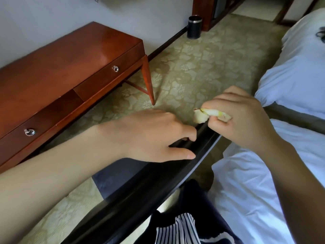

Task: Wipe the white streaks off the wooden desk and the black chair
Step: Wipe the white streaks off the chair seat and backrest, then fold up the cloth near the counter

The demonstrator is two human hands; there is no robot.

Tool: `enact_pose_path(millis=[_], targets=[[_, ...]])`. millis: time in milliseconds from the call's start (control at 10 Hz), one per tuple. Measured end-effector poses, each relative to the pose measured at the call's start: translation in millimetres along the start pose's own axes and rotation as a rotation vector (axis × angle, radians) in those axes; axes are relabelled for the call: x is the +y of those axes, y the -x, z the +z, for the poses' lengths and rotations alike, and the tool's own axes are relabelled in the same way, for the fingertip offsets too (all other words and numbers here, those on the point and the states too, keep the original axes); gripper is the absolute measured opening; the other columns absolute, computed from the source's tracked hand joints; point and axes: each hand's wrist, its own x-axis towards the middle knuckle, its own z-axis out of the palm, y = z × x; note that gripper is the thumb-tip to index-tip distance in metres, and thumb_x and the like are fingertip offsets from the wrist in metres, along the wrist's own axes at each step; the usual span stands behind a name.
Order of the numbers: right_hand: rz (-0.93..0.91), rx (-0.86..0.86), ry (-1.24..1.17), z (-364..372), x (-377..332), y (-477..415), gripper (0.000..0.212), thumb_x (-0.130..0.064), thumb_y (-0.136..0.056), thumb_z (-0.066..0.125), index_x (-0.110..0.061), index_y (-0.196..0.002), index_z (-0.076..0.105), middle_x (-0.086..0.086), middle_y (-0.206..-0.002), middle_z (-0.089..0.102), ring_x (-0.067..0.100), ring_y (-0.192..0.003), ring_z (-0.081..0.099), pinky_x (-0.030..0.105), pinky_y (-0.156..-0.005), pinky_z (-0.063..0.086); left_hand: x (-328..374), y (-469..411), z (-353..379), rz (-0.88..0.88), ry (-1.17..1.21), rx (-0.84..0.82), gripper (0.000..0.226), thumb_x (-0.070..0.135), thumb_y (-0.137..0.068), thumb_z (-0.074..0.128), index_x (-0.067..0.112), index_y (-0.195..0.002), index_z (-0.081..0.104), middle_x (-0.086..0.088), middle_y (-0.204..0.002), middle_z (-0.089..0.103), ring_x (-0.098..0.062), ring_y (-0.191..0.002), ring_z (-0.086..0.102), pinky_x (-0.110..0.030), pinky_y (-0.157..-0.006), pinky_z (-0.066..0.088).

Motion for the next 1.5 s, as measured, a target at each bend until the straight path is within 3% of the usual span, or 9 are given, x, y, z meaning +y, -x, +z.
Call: enact_pose_path(millis=[100,400,600,900,1100,1200,1300,1400,1500], targets=[[0.016,-0.068,-0.001,3,33,-28,0.025,-0.019,-0.074,0.046,-0.015,-0.081,0.07,-0.014,-0.069,0.051,0.01,-0.078,0.043,0.026,-0.056,0.038,-19,-24,-13,-0.019,0.002,0.083,0.041,0.049,-0.095,0.039,0.035,-0.132,0.048,0.01,-0.13,0.056,-0.011,-0.116,0.052,-0.028,-0.094,0.038],[-0.031,-0.044,-0.186,47,134,-105,0.022,-0.017,-0.071,0.055,-0.017,-0.086,0.071,-0.011,-0.074,0.059,0.017,-0.078,0.051,0.022,-0.064,0.036,-76,-108,-53,-0.261,0.238,0.275,0.058,0.061,-0.083,0.038,0.041,-0.138,0.042,0.009,-0.132,0.056,-0.005,-0.115,0.054,-0.032,-0.096,0.046],[-0.065,-0.125,-0.43,57,237,-172,0.023,-0.005,-0.069,0.067,-0.017,-0.089,0.072,-0.015,-0.08,0.06,0.009,-0.081,0.051,0.011,-0.07,0.037,-81,-213,-105,-0.438,0.405,0.41,0.035,0.045,-0.092,0.047,0.027,-0.121,0.055,0.007,-0.122,0.063,-0.008,-0.106,0.06,-0.035,-0.093,0.048],[0.211,-0.135,-0.634,61,388,-241,0.031,-0.003,-0.071,0.073,-0.02,-0.097,0.073,-0.011,-0.102,0.064,0.0,-0.098,0.056,0.01,-0.087,0.041,-99,-403,-178,-0.602,1.052,0.707,0.042,0.047,-0.096,0.046,0.013,-0.11,0.067,-0.006,-0.108,0.07,-0.022,-0.097,0.066,-0.041,-0.093,0.05],[0.427,-0.196,-0.817,68,457,-255,0.039,-0.004,-0.072,0.073,-0.03,-0.1,0.067,-0.021,-0.113,0.057,-0.005,-0.11,0.051,0.007,-0.089,0.038,-128,-508,-206,-0.548,1.391,0.843,0.042,0.039,-0.095,0.052,0.002,-0.102,0.069,-0.016,-0.096,0.069,-0.023,-0.084,0.06,-0.039,-0.085,0.049],[0.543,-0.167,-0.896,74,493,-264,0.032,-0.006,-0.076,0.071,-0.032,-0.094,0.067,-0.016,-0.114,0.059,0.001,-0.113,0.053,0.02,-0.094,0.044,-145,-547,-217,-0.496,1.415,0.872,0.04,0.034,-0.095,0.054,-0.004,-0.099,0.067,-0.015,-0.088,0.063,-0.021,-0.079,0.055,-0.034,-0.079,0.046],[0.766,-0.09,-0.956,87,551,-292,0.027,-0.013,-0.079,0.072,-0.031,-0.097,0.064,-0.01,-0.112,0.061,0.004,-0.103,0.06,0.027,-0.083,0.053,-180,-605,-242,-0.365,1.419,0.86,0.031,0.023,-0.095,0.055,-0.007,-0.098,0.064,-0.013,-0.086,0.061,-0.021,-0.08,0.056,-0.036,-0.079,0.048],[0.922,-0.114,-0.974,110,594,-322,0.036,-0.027,-0.078,0.073,-0.036,-0.108,0.056,-0.018,-0.118,0.052,-0.004,-0.101,0.058,0.02,-0.078,0.051,-217,-646,-265,-0.232,1.41,0.82,0.026,0.019,-0.094,0.057,-0.006,-0.095,0.064,-0.013,-0.085,0.062,-0.023,-0.079,0.059,-0.039,-0.079,0.052],[1.01,-0.227,-1.093,148,651,-383,0.052,-0.045,-0.07,0.075,-0.036,-0.118,0.055,-0.009,-0.127,0.053,0.009,-0.111,0.056,0.032,-0.094,0.047,-279,-696,-309,-0.08,1.301,0.821,0.018,0.015,-0.091,0.061,0.0,-0.096,0.067,-0.019,-0.086,0.065,-0.022,-0.077,0.061,-0.037,-0.073,0.052]])
